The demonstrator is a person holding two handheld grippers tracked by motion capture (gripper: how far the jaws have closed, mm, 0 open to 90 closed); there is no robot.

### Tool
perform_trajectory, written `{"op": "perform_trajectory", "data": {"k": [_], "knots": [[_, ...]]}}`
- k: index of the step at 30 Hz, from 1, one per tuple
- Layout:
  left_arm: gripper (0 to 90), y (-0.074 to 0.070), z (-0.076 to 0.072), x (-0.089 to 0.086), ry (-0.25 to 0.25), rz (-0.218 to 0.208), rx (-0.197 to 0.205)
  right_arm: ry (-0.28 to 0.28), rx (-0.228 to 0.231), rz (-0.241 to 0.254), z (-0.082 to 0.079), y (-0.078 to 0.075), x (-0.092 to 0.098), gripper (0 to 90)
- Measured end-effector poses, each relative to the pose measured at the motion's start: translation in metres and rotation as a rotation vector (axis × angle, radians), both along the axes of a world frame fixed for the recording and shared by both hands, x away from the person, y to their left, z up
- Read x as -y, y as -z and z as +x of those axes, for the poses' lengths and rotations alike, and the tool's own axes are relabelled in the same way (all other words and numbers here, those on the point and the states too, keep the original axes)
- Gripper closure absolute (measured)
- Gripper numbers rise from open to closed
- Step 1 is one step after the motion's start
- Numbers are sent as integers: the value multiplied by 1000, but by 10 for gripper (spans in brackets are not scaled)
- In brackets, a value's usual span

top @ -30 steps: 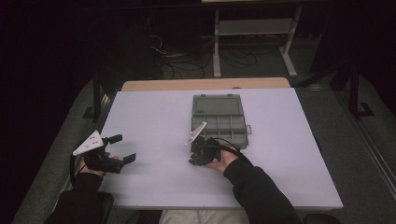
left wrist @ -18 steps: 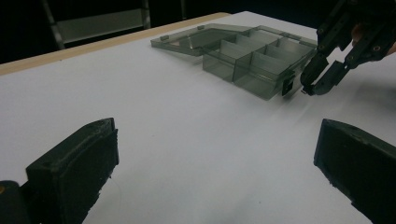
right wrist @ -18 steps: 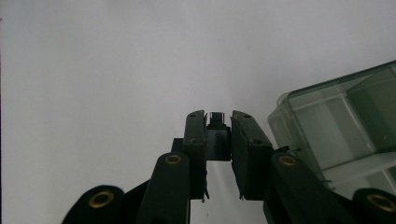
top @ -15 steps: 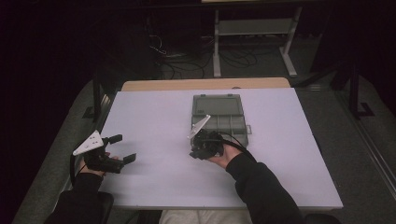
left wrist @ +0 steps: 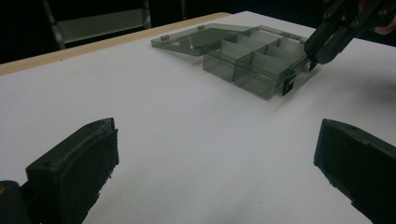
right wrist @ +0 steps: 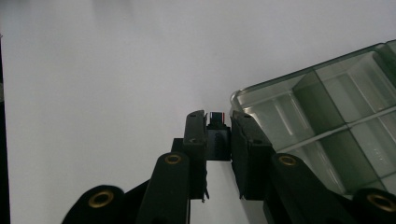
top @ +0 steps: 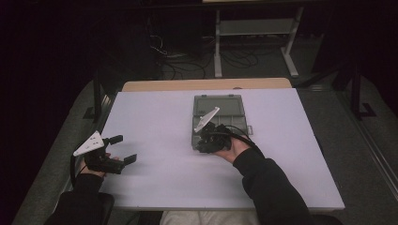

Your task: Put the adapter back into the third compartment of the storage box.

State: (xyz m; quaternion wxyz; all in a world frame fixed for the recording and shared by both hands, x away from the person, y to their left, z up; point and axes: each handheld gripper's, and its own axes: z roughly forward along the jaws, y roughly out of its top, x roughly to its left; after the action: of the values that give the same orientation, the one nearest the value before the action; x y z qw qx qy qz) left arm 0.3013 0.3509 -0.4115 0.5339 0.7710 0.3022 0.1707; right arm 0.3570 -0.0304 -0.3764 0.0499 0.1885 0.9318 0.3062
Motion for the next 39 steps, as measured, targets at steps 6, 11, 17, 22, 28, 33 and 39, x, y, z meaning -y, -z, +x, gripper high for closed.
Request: {"op": "perform_trajectory", "data": {"k": [6, 11, 17, 22, 28, 33, 39], "knots": [[0, 0, 0, 0, -1, 1, 2, 14, 11, -2, 5, -7, 7, 752], [0, 0, 0, 0, -3, 1, 0, 39, 10, 12, 11, -13, 16, 752], [0, 0, 0, 0, -2, 1, 1, 64, 15, 10, 15, -18, 22, 752], [0, 0, 0, 0, -2, 1, 1, 86, 26, 14, 19, -21, 27, 752], [0, 0, 0, 0, -2, 0, 0, 106, 30, 13, 25, -25, 33, 752], [0, 0, 0, 0, -2, 0, 1, 119, 28, 3, 29, -28, 35, 752], [0, 0, 0, 0, -2, -1, 2, 123, 32, -6, 33, -31, 36, 752]]}}
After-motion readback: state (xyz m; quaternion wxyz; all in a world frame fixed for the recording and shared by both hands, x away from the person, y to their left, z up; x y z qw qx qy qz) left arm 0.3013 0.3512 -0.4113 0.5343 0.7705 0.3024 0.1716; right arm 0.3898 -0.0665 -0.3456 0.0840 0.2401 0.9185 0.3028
